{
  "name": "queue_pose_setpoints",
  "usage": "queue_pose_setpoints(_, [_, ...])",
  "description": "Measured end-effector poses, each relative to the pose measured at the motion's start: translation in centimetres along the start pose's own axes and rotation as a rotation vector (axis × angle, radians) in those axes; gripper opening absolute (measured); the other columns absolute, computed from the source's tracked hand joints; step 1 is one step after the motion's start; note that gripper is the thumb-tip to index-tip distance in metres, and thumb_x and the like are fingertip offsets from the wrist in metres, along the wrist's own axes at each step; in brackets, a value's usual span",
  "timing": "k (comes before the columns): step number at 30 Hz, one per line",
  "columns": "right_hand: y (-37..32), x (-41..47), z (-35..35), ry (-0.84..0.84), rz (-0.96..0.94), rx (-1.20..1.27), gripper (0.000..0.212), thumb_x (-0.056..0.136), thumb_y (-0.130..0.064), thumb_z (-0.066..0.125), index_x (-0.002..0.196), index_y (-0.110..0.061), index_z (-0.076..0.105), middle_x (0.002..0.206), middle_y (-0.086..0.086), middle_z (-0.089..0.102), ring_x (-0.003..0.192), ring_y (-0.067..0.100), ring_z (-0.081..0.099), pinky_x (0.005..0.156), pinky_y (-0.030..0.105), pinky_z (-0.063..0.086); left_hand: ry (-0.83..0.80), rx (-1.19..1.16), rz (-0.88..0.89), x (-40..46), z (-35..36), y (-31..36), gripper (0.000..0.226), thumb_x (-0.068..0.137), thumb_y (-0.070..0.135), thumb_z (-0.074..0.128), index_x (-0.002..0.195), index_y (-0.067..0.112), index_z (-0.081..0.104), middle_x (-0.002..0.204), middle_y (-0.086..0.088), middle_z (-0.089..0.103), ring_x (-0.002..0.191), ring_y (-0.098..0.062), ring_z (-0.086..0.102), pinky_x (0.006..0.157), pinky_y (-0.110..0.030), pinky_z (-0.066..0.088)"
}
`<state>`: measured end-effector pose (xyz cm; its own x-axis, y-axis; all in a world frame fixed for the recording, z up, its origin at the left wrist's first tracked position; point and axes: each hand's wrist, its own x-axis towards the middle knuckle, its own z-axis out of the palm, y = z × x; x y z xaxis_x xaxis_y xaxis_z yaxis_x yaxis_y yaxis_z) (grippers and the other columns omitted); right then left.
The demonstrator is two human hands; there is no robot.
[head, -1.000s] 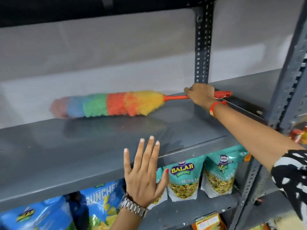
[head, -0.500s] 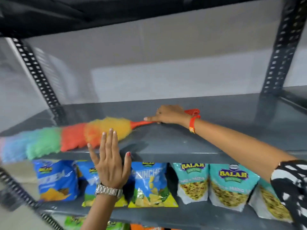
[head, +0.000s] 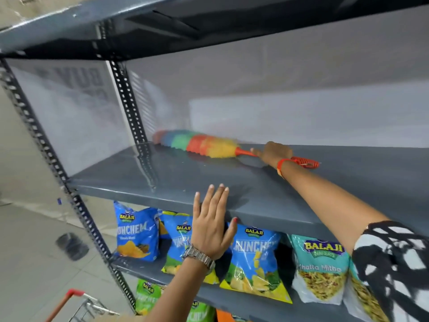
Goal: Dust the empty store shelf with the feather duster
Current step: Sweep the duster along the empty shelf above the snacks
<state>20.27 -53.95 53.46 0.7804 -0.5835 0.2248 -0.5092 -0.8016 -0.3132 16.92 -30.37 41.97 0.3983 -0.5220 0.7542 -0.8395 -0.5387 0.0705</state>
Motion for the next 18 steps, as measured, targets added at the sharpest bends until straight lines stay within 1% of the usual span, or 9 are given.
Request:
queue_pose_setpoints(2, [-1.0,-0.4,-0.4,-0.032,-0.061,0.046,0.057,0.085,-0.068,0.042,0.082,-0.012,0.054,0.098,0.01,0.067,0.094,0.029,0.063,0.068,0.029,0.038,-0.002,-0.01,0.015,0.0,-0.2,-0.1,0.061,0.089,0.039,0.037,0.141,0.007,0.034,0.147,-0.008,0.037,0.14,-0.023,0.023,0.115,-0.046,0.007])
queue_pose_setpoints(4, [-1.8,-1.1,-0.7,-0.047,-0.103,0.077,0.058,0.08,-0.072,0.045,0.064,-0.016,0.042,0.073,0.001,0.059,0.077,0.025,0.058,0.056,0.027,0.033,0.006,-0.008,0.028,-0.1,-0.4,-0.4,0.062,0.089,0.04,0.037,0.142,0.008,0.031,0.149,-0.007,0.034,0.141,-0.021,0.021,0.115,-0.047,0.006])
queue_pose_setpoints(7, [-2.5,-2.4,-0.5,-0.076,-0.145,0.158,0.06,0.077,-0.069,0.054,0.052,-0.019,0.033,0.052,-0.004,0.042,0.059,0.02,0.049,0.051,0.026,0.028,0.06,-0.004,-0.018,-0.2,-0.8,-1.9,0.062,0.091,0.042,0.034,0.143,0.009,0.029,0.149,-0.008,0.032,0.141,-0.022,0.021,0.116,-0.048,0.003])
queue_pose_setpoints(10, [-3.0,-3.4,0.1,-0.104,-0.235,0.184,0.065,0.074,-0.068,0.059,0.047,-0.018,0.027,0.048,-0.004,0.032,0.047,0.015,0.035,0.049,0.027,0.021,0.119,0.01,-0.083,0.2,-1.3,-3.6,0.062,0.09,0.042,0.034,0.142,0.008,0.03,0.148,-0.01,0.033,0.14,-0.023,0.022,0.116,-0.048,0.001])
queue_pose_setpoints(11, [-3.2,-3.5,0.4,-0.107,-0.268,0.188,0.064,0.072,-0.068,0.061,0.046,-0.018,0.031,0.048,-0.004,0.034,0.048,0.015,0.036,0.049,0.026,0.022,0.127,0.013,-0.096,0.5,-1.3,-4.0,0.063,0.089,0.041,0.036,0.141,0.007,0.031,0.148,-0.009,0.033,0.14,-0.023,0.022,0.116,-0.048,0.0])
queue_pose_setpoints(12, [-3.5,-3.6,0.7,-0.114,-0.292,0.185,0.06,0.07,-0.068,0.063,0.046,-0.018,0.041,0.05,-0.003,0.041,0.05,0.015,0.041,0.05,0.026,0.024,0.127,0.014,-0.107,0.8,-1.3,-4.2,0.063,0.088,0.04,0.036,0.141,0.007,0.031,0.148,-0.009,0.034,0.14,-0.023,0.022,0.116,-0.048,-0.001])
queue_pose_setpoints(14, [-3.9,-3.4,1.0,-0.121,-0.306,0.17,0.053,0.068,-0.066,0.066,0.057,-0.015,0.062,0.059,-0.003,0.055,0.06,0.016,0.052,0.053,0.025,0.031,0.115,0.002,-0.126,1.2,-1.3,-4.4,0.062,0.088,0.04,0.035,0.141,0.007,0.033,0.145,-0.009,0.039,0.137,-0.023,0.027,0.115,-0.049,0.001])
queue_pose_setpoints(15, [-4.0,-3.2,1.1,-0.118,-0.298,0.163,0.054,0.067,-0.066,0.066,0.056,-0.014,0.062,0.059,-0.004,0.055,0.061,0.017,0.053,0.053,0.025,0.031,0.108,-0.011,-0.133,1.2,-1.2,-4.4,0.061,0.088,0.04,0.034,0.14,0.007,0.035,0.141,-0.01,0.045,0.135,-0.024,0.032,0.115,-0.048,0.004])
queue_pose_setpoints(18, [-4.0,-2.5,1.1,-0.111,-0.212,0.144,0.059,0.066,-0.069,0.065,0.05,-0.015,0.047,0.053,-0.004,0.049,0.061,0.018,0.053,0.054,0.024,0.032,0.095,-0.045,-0.155,1.0,-1.1,-4.4,0.06,0.088,0.039,0.035,0.138,0.006,0.04,0.126,-0.012,0.059,0.126,-0.027,0.045,0.115,-0.044,0.009])
